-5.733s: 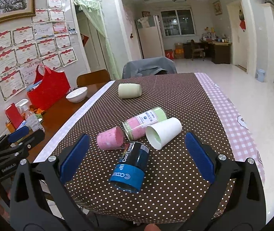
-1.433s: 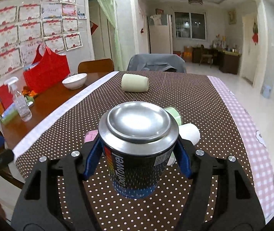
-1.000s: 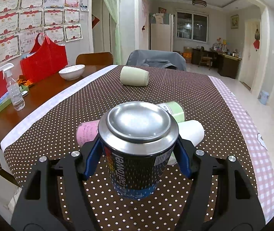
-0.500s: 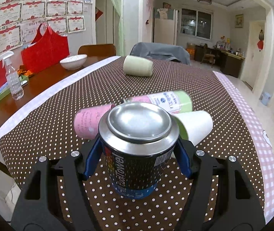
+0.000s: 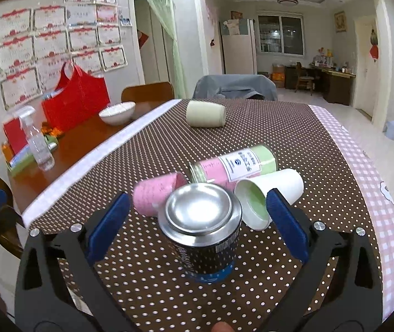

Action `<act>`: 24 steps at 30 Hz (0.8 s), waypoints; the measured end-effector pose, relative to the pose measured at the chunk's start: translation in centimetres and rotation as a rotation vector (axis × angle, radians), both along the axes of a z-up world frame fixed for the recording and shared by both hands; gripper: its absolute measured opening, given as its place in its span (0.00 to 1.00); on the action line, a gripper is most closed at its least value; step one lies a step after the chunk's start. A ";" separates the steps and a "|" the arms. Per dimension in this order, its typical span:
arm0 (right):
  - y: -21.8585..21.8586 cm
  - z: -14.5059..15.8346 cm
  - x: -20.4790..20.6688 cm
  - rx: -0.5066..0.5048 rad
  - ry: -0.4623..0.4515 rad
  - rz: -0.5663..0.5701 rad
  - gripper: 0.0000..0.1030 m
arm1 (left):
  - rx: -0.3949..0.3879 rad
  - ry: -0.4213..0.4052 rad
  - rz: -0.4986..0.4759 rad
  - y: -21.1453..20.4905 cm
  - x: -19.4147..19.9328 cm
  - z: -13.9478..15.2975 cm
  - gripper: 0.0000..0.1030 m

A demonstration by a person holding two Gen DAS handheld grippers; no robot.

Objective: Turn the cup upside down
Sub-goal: 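Lower the upright can onto the cloth with the right gripper, then open the right gripper and withdraw it from the standing can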

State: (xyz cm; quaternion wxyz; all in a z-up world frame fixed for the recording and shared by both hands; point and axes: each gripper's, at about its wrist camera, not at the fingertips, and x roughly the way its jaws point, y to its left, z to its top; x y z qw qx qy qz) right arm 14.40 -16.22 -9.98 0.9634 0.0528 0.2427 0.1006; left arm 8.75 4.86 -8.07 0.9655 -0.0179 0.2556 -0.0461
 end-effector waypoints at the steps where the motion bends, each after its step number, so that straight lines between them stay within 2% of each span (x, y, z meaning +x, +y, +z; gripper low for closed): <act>1: -0.1 0.3 -0.2 0.007 -0.002 -0.003 0.94 | 0.002 -0.004 -0.001 -0.1 -0.1 0.2 0.80; 24: -4.5 6.4 -4.8 0.166 0.028 -0.050 0.94 | 0.062 -0.136 -0.046 -3.0 -2.3 5.3 0.80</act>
